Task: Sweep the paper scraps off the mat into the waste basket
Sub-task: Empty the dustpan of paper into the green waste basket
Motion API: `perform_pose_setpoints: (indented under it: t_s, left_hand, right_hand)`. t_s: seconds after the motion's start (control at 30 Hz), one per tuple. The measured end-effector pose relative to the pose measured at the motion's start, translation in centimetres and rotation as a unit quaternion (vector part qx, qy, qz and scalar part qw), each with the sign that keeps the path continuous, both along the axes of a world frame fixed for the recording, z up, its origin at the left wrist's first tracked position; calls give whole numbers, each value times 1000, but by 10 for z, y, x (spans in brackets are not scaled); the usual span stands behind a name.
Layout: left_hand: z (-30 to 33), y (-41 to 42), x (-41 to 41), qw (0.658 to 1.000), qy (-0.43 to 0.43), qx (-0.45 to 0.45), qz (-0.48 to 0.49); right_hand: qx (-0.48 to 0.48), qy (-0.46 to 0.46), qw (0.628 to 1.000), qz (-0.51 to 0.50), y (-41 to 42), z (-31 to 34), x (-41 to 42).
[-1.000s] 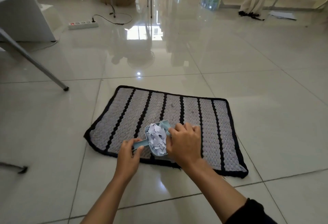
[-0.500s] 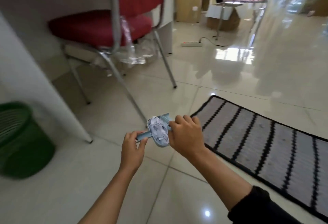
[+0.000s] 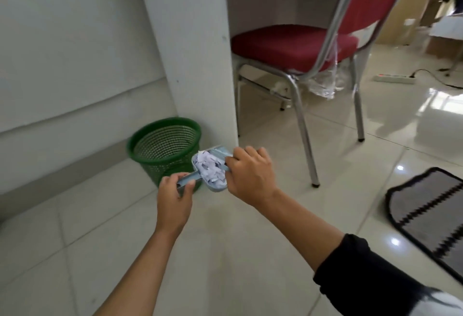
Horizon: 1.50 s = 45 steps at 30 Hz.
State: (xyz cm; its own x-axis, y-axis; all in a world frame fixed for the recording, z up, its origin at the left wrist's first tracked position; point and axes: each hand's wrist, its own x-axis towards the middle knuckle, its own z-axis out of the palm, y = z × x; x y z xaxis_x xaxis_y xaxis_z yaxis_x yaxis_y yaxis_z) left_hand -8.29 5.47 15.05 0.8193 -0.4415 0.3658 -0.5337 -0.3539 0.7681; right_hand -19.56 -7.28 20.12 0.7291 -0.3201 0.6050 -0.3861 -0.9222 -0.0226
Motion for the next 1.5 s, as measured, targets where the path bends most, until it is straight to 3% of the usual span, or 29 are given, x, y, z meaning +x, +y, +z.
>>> perform_pose_setpoints:
  t_s: [0.23,0.43,0.57,0.7,0.83,1.0,1.17,1.37,1.5]
  left_hand:
    - [30,25,76,995,-2,-22,93]
    - [32,6,149,988,-36,-10,150]
    - [24,-2,184,980,-125,95,122]
    - [20,-8,196,937,-224,262,59]
    - [16,-11,204,908,-257,325,62]
    - [15,-11,201,925,-225,292,93]
    - [20,-8,193,943,-211,235,108]
    - [33,0,158,981,-141,58,124]
    - [32,5,115,991,-100,7,90]
  right_hand:
    - [57,-3,994,90,19,38,95]
    - [158,-33,981,106,-10,20,187]
    - [201,-39,975,92,-26,-10,226]
    - [210,-41,975,65,-29,-31,239]
    - [187,-41,980,52,-29,-37,236]
    - [152,-34,986,58,-31,-39,232]
    - [184,-125,971,89,-26,-31,223]
    - [169,-177,965,89,-18,2,185]
    - [130,-157,976,75,-6,15,139]
